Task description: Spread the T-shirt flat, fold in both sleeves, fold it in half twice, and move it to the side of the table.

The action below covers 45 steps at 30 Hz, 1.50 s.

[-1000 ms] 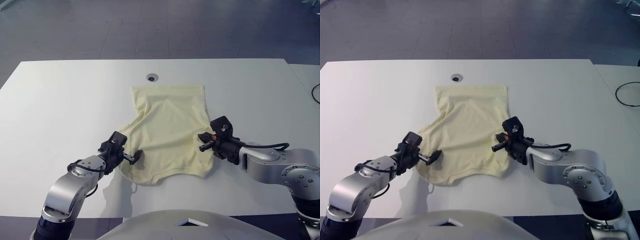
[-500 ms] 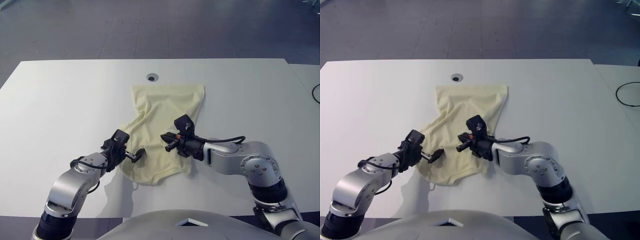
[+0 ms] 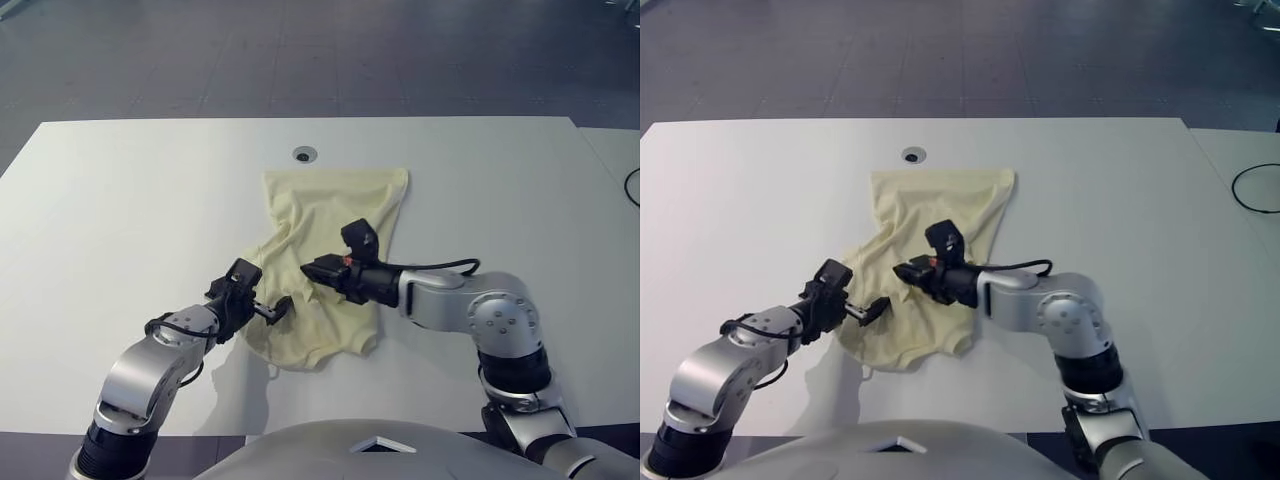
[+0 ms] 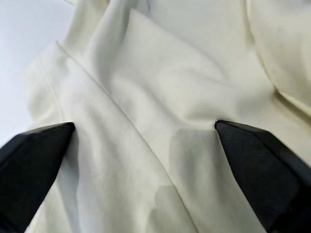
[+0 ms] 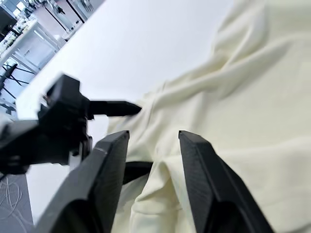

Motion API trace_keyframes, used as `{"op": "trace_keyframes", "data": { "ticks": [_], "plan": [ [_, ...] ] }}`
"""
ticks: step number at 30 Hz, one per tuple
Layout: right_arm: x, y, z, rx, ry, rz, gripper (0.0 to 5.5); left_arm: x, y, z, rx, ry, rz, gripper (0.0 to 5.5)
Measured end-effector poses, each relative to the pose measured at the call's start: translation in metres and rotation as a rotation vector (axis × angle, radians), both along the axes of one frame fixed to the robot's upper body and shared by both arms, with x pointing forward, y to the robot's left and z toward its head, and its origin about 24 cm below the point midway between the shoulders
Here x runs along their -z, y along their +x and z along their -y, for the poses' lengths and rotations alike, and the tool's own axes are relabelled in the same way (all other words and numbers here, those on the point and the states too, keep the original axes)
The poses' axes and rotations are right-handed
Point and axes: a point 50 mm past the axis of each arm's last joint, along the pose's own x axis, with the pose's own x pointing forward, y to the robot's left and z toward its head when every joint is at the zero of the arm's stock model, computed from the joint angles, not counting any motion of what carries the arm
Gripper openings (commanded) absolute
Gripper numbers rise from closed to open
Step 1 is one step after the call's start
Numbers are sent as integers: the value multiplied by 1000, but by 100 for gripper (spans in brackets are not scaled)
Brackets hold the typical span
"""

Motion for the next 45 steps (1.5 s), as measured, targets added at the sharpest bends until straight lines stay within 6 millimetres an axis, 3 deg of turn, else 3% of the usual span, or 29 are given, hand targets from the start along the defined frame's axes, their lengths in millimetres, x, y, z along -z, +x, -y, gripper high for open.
{"op": "trace_keyframes", "data": {
  "ticks": [4, 8, 12, 18, 22, 29, 42, 45],
  "plan": [
    [-22, -1, 37, 65, -2, 58, 311, 1, -2, 0, -13, 1, -1, 540],
    [-19, -9, 64, 62, -131, 39, 374, 2, -7, 0, -36, -2, 2, 540],
    [-10, -20, 54, -68, -326, 142, 443, 2, -8, 1, -47, -8, 7, 540],
    [1, -22, 40, -224, -560, 462, 537, 0, -7, 2, -33, -11, 12, 540],
    [11, -24, 36, -362, -653, 670, 537, 0, -4, 1, -5, -2, 6, 540],
    [21, -12, 40, -426, -769, 874, 537, 1, -1, 1, 4, -1, 5, 540],
    [48, -9, 33, -480, -805, 921, 537, 0, 0, 2, 16, -4, 5, 540],
    [48, -5, 31, -451, -805, 947, 494, 0, 1, 2, 18, -4, 4, 540]
  ]
}}
